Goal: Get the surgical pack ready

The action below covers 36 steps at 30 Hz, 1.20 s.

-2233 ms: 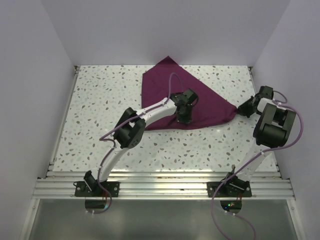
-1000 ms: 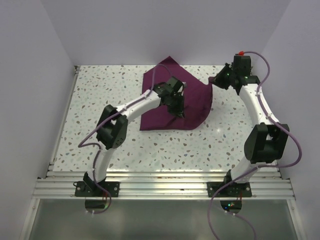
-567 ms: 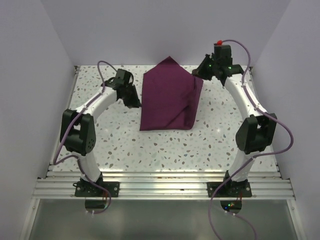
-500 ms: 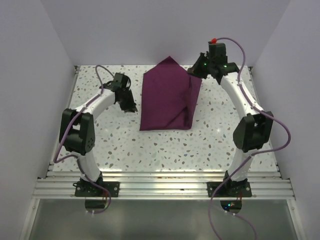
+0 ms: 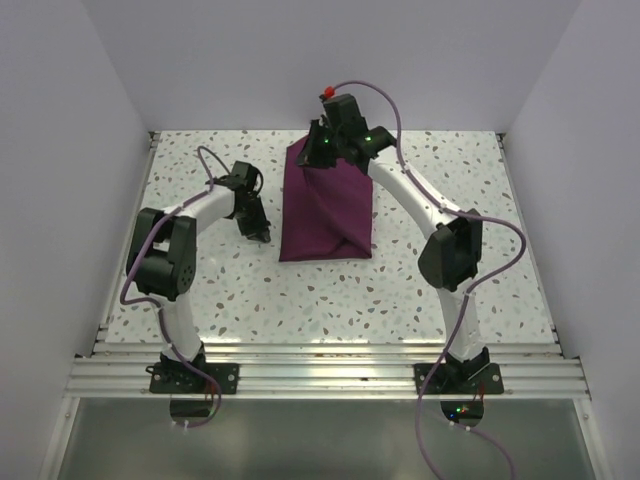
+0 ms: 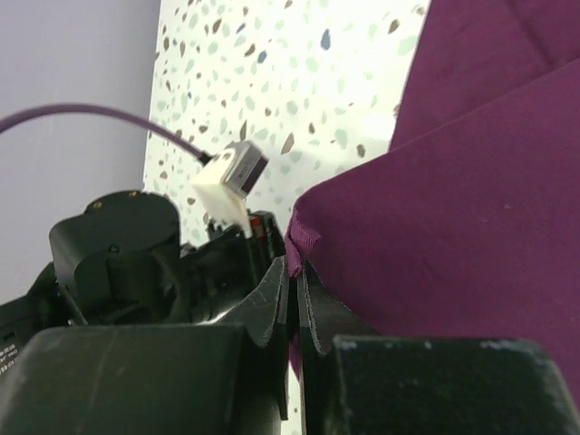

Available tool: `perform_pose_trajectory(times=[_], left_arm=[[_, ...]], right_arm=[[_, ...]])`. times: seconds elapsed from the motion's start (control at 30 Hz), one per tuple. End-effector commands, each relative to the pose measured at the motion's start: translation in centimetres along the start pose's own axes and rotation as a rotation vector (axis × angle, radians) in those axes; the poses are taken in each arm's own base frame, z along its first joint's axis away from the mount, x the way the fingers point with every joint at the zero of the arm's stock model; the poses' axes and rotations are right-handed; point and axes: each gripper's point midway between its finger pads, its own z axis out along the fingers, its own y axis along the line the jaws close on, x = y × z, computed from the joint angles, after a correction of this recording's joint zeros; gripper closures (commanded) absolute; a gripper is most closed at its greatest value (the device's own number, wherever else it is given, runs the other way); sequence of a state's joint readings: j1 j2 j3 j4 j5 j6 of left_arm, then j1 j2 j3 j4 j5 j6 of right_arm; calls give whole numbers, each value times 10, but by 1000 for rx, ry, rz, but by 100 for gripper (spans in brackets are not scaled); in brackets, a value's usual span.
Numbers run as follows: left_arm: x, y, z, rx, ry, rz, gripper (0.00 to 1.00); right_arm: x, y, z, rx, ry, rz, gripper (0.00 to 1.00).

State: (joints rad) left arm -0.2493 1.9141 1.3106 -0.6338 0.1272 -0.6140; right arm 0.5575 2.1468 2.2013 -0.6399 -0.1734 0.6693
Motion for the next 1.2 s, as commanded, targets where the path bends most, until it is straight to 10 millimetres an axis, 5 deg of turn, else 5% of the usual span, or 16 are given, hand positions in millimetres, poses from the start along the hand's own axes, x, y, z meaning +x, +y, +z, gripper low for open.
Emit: perform_pose_trajectory(times=[0.0, 0.23, 0.57, 0.77, 1.03, 1.17], left_arm=[[-7, -8, 6, 35, -25, -1, 79], [-2, -9, 7, 53, -20, -11, 79], [-4, -6, -1, 41, -33, -13, 77], [-12, 1, -13, 33, -51, -21, 75], [-29, 35, -32, 31, -78, -79, 73], [-39, 30, -39, 102, -94, -69, 72]], right_arm=[[-4, 39, -6, -73, -40, -26, 100], [28, 47, 21, -84, 27, -47, 100], [50, 14, 55, -6, 68, -59, 100], [68, -2, 81, 23, 108, -47, 100], [90, -3, 97, 15, 159, -44, 100], [107, -2, 104, 15, 205, -49, 98]])
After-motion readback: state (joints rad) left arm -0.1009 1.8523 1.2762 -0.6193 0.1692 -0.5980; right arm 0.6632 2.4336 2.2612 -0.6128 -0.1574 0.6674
